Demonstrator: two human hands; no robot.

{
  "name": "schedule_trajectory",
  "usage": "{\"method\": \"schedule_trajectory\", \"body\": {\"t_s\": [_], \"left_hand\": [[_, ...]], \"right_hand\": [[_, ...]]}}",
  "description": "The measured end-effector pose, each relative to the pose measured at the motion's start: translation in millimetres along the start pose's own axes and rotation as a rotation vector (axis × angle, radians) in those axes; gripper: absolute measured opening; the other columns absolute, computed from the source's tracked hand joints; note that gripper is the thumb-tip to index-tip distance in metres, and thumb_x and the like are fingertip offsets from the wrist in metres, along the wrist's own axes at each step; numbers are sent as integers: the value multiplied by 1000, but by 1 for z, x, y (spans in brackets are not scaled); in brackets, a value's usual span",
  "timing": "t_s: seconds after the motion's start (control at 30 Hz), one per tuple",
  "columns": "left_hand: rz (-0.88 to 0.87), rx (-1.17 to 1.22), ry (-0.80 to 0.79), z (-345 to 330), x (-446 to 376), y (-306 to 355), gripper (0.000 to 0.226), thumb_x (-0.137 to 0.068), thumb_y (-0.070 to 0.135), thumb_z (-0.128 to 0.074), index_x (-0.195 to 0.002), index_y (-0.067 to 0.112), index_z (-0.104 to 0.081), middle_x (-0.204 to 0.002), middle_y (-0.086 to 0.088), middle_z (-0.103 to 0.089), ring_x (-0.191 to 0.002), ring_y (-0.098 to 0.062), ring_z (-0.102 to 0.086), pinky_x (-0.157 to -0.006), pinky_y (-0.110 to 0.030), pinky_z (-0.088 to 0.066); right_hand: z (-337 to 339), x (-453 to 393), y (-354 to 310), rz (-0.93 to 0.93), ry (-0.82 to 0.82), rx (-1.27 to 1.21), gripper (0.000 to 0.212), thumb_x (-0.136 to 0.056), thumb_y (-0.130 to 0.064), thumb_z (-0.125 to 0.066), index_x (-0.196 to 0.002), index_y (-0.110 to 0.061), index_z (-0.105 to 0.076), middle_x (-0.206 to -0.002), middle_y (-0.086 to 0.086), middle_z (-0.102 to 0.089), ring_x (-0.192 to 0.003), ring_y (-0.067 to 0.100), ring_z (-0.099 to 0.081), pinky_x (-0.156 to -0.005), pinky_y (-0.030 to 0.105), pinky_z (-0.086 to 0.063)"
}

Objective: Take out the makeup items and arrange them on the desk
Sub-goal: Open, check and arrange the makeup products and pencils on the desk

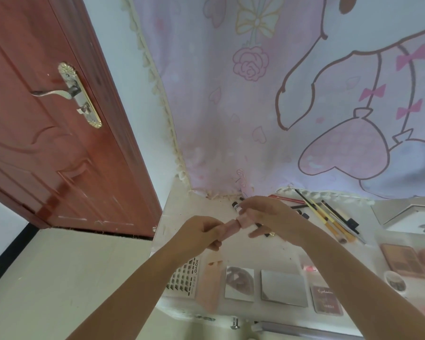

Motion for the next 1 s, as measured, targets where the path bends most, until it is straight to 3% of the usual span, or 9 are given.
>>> {"method": "schedule_trajectory", "body": {"t_s": [0.1,0.23,0.4,0.57,0.67,0.73,0.8,0.9,1.0], "left_hand": [[-57,-83,46,2,-2,4,21,-94,11,-48,-97,2,-66,-65,3,-57,-53,4,-56,-64,-13,-52],[-7,22,-28,-1,1,-2,25,-96,12,-45,-80,15,-65,-64,1,-58,-57,-3,-58,-67,-19,-54],[116,335,-113,-4,7,-7,31,-96,13,-43,-74,8,-64,-61,0,-62,-50,-3,-58,-54,-15,-52],[167,509,-167,-5,11,-6,32,-96,13,-40,-75,4,-62,-54,3,-64,-46,-4,-57,-48,-15,-51],[182,524,-151,-4,10,-9,30,-95,14,-43,-75,5,-63,-54,3,-64,-46,-4,-57,-48,-15,-51],[158,458,-97,1,9,-11,27,-93,13,-47,-74,7,-64,-56,2,-62,-48,-3,-57,-52,-15,-52],[125,381,-50,5,7,-13,23,-92,11,-51,-74,10,-65,-59,1,-60,-49,-1,-58,-56,-15,-52],[103,322,-20,10,8,-16,16,-90,9,-54,-79,10,-65,-57,3,-60,-49,0,-59,-57,-15,-53],[91,310,-45,11,10,-19,18,-91,10,-53,-78,10,-65,-59,2,-60,-50,-1,-59,-57,-14,-53]], "right_hand": [[0,0,-3,-46,18,183,16,-90,-15,-54,-77,-16,-62,-65,0,-60,-46,5,-57,-44,15,-46],[-1,3,-5,33,-27,39,14,-87,0,-55,-84,-10,-64,-54,-8,-62,-49,4,-58,-50,13,-48],[0,2,-3,101,-76,-23,34,-80,19,-53,-88,-12,-64,-68,-10,-70,-64,4,-65,-63,13,-50],[-6,2,-13,190,-120,-23,36,-70,5,-58,-78,-27,-73,-80,-8,-69,-76,8,-64,-70,18,-50],[-6,-2,-6,144,-117,-121,31,-69,1,-58,-81,-24,-73,-83,-6,-71,-80,10,-66,-71,23,-53],[-5,-4,-2,69,-110,-219,21,-74,-7,-62,-91,-18,-68,-85,-1,-70,-75,14,-67,-64,24,-56],[-7,-5,0,-24,-76,-164,8,-87,-12,-58,-93,-12,-62,-80,5,-65,-62,14,-66,-54,21,-54],[-8,-8,3,-80,-33,-7,19,-92,-9,-48,-80,-7,-62,-69,9,-59,-46,8,-58,-44,16,-48],[-12,-10,5,-67,-38,-36,17,-91,-4,-50,-80,-5,-63,-66,9,-59,-47,9,-57,-45,16,-47]]}}
Point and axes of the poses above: each hand's wrist, its own x-axis away from the middle knuckle, its own z-axis out of the back of the hand, y = z × x, the point moved 7 cm from there along -x, towards the middle knuckle
